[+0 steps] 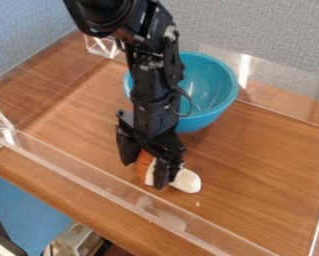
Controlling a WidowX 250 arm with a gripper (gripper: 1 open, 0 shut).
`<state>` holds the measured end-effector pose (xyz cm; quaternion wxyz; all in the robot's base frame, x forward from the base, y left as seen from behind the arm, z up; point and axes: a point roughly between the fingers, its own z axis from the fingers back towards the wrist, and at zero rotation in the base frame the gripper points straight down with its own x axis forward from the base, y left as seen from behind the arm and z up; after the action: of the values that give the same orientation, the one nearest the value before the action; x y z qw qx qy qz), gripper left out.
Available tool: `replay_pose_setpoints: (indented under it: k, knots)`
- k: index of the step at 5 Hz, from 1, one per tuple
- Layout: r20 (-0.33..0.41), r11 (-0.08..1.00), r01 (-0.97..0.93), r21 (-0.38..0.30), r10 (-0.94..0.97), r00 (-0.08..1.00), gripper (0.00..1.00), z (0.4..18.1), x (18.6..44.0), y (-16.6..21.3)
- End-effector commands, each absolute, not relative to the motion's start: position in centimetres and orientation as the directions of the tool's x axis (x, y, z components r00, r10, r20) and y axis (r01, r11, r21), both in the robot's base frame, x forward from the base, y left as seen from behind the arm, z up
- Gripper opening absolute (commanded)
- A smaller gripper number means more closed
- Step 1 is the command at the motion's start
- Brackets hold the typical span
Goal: Put the mushroom in the blue bowl
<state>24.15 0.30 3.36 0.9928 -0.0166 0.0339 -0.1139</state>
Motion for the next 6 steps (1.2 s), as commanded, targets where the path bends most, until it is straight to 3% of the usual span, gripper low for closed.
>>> replay_pose_setpoints:
  k: [1, 4, 6]
  knots:
    - [-0.028, 0.974, 0.224, -0.036, -0.225, 0.974, 0.0, 3.7, 24.6, 0.5]
    - [0.041, 0.973, 0.229, -0.034, -0.228, 0.973, 0.0, 5.9, 24.6, 0.0]
    - [0.07, 0.965, 0.26, -0.033, -0.257, 0.964, 0.0, 6.3, 24.2, -0.9]
